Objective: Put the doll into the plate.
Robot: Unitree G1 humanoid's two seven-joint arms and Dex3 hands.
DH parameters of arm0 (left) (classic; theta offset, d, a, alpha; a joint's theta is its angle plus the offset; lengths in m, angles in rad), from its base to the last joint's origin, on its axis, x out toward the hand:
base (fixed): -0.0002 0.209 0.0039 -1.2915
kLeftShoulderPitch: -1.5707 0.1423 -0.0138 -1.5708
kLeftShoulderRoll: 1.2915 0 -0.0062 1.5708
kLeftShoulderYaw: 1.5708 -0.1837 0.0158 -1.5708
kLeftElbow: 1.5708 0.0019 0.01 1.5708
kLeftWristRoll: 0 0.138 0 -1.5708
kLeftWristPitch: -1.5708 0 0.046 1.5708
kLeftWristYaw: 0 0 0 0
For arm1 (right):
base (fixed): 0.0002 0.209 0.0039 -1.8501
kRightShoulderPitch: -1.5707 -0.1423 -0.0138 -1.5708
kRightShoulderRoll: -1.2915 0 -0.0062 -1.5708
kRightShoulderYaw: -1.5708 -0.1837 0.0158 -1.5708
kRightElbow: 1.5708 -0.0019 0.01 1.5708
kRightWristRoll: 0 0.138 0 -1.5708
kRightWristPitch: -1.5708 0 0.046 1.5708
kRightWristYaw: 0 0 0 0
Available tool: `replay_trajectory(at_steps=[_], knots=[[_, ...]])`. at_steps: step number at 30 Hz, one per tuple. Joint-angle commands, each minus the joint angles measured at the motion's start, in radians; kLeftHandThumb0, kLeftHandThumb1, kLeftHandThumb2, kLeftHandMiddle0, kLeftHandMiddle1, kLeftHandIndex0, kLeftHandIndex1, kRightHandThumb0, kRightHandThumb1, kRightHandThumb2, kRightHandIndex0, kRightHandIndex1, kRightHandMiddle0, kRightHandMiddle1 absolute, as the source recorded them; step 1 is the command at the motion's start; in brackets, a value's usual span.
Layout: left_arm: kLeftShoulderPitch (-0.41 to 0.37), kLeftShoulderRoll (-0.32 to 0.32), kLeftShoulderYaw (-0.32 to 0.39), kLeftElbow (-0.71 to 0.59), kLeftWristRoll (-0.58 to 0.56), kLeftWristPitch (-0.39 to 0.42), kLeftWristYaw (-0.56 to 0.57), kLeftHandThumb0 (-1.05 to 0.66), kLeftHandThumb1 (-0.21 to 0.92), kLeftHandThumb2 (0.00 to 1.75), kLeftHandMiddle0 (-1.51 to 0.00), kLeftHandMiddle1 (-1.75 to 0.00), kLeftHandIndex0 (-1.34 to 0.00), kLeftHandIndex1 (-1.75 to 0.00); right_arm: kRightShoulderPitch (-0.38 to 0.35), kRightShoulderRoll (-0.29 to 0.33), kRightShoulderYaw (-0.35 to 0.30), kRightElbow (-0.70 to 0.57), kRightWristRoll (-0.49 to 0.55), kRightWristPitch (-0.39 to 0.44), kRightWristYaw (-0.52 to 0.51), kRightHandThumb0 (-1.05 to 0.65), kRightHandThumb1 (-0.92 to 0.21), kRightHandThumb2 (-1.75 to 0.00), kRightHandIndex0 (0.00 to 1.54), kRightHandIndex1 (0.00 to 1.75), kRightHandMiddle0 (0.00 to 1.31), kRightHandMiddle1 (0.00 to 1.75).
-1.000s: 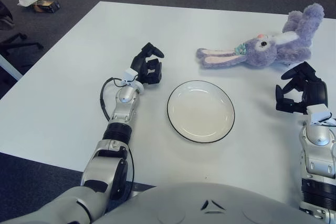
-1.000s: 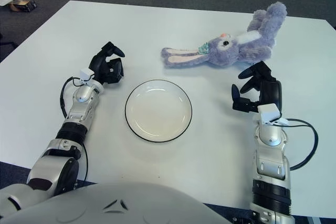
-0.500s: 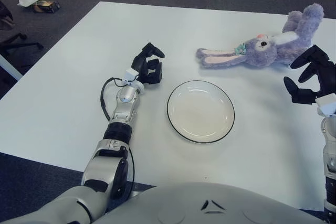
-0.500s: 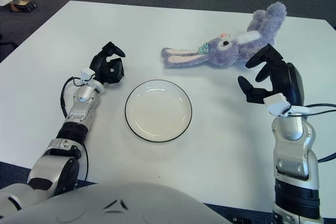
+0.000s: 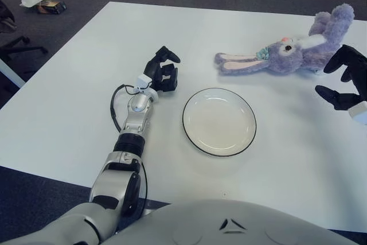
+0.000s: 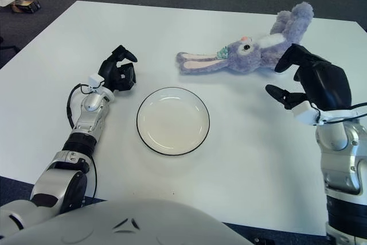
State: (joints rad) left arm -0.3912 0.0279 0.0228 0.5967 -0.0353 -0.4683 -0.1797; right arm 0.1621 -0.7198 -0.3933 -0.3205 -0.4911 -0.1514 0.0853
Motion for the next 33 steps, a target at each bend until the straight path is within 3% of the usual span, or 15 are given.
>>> replay_trajectory(at_steps=[1, 5, 11, 16, 20, 33], knots=[[0.064, -0.022, -0.008, 0.058, 0.007, -0.004, 0.015, -0.42, 0.5, 1.09, -1.02, -1.75, -0.47, -1.75, 0.006, -0.045, -0.009, 0.017, -0.036, -0.035, 0.011, -0.8, -0.61, -0.73, 0.27, 1.66, 0.07, 1.75], [0.062, -0.022, -0.007, 0.062, 0.008, -0.006, 0.015, -0.42, 0.5, 1.09, -1.03, -1.75, -0.47, -1.75, 0.0, -0.073, -0.007, 0.045, -0.06, -0.067, 0.001, -0.89, -0.64, -0.66, 0.23, 1.63, 0.02, 1.72], [0.056, -0.02, -0.007, 0.075, 0.011, -0.016, 0.015, -0.42, 0.5, 1.09, -1.02, -1.75, -0.47, -1.75, -0.035, -0.144, 0.006, 0.148, -0.134, -0.127, -0.037, -1.02, -0.75, -0.47, 0.04, 1.45, 0.0, 1.47], [0.051, -0.019, -0.006, 0.085, 0.013, -0.015, 0.016, -0.42, 0.51, 1.08, -1.01, -1.75, -0.46, -1.75, -0.061, -0.191, 0.024, 0.194, -0.222, -0.148, -0.076, -1.04, -0.81, -0.35, 0.0, 1.09, 0.0, 1.15], [0.049, -0.021, -0.006, 0.088, 0.013, -0.012, 0.018, -0.42, 0.51, 1.07, -1.01, -1.75, -0.46, -1.75, -0.086, -0.214, 0.041, 0.213, -0.268, -0.137, -0.091, -1.05, -0.82, -0.32, 0.0, 0.9, 0.0, 1.01], [0.043, -0.017, -0.008, 0.099, 0.017, -0.013, 0.025, -0.42, 0.51, 1.07, -1.04, -1.75, -0.46, -1.75, -0.178, -0.271, 0.127, 0.304, -0.419, -0.115, -0.18, -1.05, -0.9, -0.25, 0.0, 0.55, 0.0, 0.83]])
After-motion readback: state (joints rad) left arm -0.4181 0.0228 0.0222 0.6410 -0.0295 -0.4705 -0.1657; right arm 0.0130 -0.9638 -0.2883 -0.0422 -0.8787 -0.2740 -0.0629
